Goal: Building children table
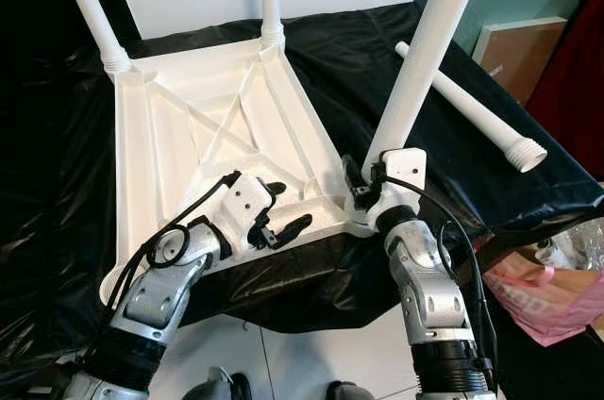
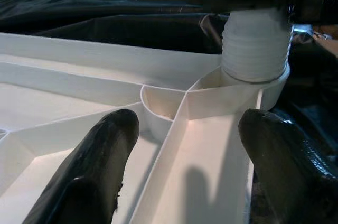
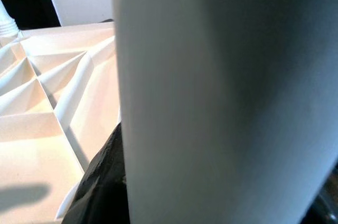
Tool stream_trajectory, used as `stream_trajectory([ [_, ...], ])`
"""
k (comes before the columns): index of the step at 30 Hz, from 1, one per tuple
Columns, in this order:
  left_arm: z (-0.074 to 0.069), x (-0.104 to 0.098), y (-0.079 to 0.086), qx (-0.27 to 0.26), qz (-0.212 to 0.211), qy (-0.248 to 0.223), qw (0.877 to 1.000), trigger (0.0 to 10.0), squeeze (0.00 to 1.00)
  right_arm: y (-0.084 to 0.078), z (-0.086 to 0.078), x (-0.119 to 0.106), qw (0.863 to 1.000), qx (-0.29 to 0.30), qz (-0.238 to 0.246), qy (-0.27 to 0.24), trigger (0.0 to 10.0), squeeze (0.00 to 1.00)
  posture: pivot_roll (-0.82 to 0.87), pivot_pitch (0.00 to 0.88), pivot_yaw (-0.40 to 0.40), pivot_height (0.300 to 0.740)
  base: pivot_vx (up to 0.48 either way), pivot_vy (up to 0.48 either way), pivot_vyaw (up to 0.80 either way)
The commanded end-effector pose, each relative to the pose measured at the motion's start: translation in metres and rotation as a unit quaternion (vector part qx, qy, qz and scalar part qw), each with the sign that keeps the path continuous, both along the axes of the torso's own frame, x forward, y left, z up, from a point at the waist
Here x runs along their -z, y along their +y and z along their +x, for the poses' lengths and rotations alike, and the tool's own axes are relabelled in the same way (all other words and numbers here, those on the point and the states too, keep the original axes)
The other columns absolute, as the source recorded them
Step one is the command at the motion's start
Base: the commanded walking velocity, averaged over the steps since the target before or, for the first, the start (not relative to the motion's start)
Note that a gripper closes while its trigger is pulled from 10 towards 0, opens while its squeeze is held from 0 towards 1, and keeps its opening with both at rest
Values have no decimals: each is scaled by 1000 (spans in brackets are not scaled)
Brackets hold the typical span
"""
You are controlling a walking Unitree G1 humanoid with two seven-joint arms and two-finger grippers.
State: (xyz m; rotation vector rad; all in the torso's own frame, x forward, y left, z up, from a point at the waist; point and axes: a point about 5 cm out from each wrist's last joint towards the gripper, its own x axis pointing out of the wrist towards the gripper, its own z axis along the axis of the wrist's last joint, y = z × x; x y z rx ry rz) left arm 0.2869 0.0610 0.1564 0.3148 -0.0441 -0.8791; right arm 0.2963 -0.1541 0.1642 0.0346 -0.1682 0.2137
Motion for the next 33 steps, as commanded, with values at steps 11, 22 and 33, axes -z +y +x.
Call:
stream_trajectory([
  [11,-12,1,-2,5,-8,18,1000,10000,0,-7,1,26,999,5,-19,32,10000,0,-23,115,-27,740,0,0,0],
  [22,-14,-3,-3,-1,-11,21,1000,10000,0,4,-11,38,993,-61,-96,-9,10000,0,-18,105,-28,740,0,0,0],
  [33,-15,-5,-3,-3,-10,23,1000,10000,0,-3,-13,60,997,-61,-43,18,10000,0,-18,113,-22,740,0,0,0],
])
